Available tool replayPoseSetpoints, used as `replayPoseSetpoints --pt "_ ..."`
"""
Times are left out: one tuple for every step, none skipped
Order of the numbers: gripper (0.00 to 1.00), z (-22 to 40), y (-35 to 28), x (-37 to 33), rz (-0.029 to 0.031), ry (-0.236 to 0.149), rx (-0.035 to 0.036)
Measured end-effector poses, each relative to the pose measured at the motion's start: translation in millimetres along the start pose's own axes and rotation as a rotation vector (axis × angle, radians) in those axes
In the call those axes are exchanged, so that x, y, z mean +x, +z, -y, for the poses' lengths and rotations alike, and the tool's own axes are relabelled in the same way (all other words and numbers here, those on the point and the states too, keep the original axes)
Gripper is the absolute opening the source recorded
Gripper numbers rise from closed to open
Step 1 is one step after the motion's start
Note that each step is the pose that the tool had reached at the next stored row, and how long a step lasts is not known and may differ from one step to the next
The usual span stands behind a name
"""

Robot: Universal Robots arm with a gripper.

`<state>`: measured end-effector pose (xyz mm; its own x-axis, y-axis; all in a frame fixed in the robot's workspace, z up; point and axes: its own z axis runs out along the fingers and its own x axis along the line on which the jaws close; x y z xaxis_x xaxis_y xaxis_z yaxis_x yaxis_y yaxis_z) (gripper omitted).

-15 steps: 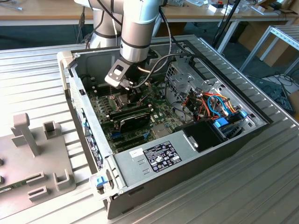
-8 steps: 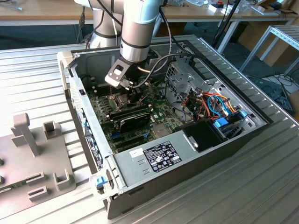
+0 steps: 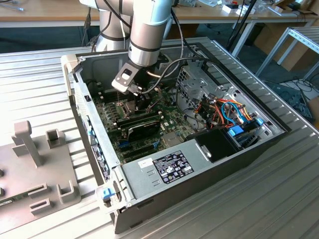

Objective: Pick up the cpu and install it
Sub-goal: 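Place the cpu into insertion slot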

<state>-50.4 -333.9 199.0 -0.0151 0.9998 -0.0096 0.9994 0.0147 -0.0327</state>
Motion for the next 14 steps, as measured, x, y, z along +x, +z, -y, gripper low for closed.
replayPoseSetpoints --pt "0.55 -0.1 0.0 0.0 0.0001 0.000 -0.0001" --pt "0.55 -0.2 -0.1 0.0 0.0002 0.000 -0.0001" --pt "0.55 -0.6 -0.1 0.0 0.0003 0.000 0.0000" --pt "0.55 -1.1 -0.1 0.0 0.0002 0.000 -0.0001" --pt "0.55 -1.8 -0.1 0.0 0.0000 0.000 0.0002" --pt "0.55 -2.4 -0.1 0.0 0.0000 0.000 0.0005" --pt "0.55 -2.9 -0.1 0.0 0.0001 0.000 0.0007" --pt "0.55 -2.9 -0.1 0.0 0.0001 0.000 0.0008" --pt "0.55 -3.0 -0.1 0.0 0.0001 0.000 0.0007" --pt "0.55 -3.0 -0.1 0.0 0.0001 0.000 0.0007" --pt "0.55 -3.0 0.0 0.0 0.0001 0.000 0.0008" --pt "0.55 -3.0 0.3 0.0 0.0001 0.000 0.0007" --pt "0.55 -3.0 0.4 0.0 0.0002 0.000 0.0008" --pt "0.55 -3.0 0.5 -0.1 0.0003 0.000 0.0008"
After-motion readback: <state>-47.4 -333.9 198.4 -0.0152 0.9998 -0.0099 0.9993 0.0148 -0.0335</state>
